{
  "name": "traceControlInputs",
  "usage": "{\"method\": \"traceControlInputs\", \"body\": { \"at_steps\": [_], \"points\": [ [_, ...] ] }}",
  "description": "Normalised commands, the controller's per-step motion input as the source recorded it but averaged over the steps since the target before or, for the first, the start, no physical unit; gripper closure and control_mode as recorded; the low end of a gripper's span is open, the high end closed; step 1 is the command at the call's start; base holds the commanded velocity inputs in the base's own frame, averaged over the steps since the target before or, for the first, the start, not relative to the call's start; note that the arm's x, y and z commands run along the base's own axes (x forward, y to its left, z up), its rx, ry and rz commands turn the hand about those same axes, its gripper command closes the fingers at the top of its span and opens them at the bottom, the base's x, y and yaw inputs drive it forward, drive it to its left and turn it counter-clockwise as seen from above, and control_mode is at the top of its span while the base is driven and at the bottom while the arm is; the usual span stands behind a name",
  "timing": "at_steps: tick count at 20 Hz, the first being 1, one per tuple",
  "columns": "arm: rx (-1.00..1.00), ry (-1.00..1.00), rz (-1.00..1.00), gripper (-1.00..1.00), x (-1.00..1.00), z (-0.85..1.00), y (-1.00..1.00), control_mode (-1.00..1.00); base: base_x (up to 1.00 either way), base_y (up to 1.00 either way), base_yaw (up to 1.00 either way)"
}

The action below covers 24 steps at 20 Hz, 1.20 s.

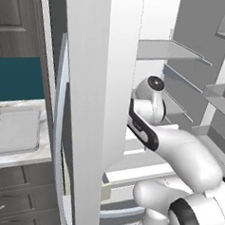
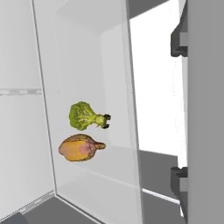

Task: Place one broccoli and one chicken drumstick in each tupperware on the nearby counter, to pack two identical lunches.

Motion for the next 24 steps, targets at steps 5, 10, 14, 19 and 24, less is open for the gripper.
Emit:
{"method": "traceControlInputs", "body": {
  "at_steps": [5,10,14,19,24],
  "points": [
    [0.0,0.0,0.0,-1.0,0.38,-0.17,0.06,-1.0,0.0,0.0,0.0],
    [0.0,0.0,0.0,-1.0,0.37,-0.17,0.07,-1.0,0.0,0.0,0.0],
    [0.0,0.0,0.0,-1.0,0.38,-0.17,0.07,-1.0,0.0,0.0,0.0],
    [0.0,0.0,0.0,-1.0,0.41,-0.16,0.08,-1.0,0.0,0.0,0.0],
    [0.0,0.0,0.0,-1.0,0.36,-0.14,0.07,-1.0,0.0,0.0,0.0]
  ]
}}
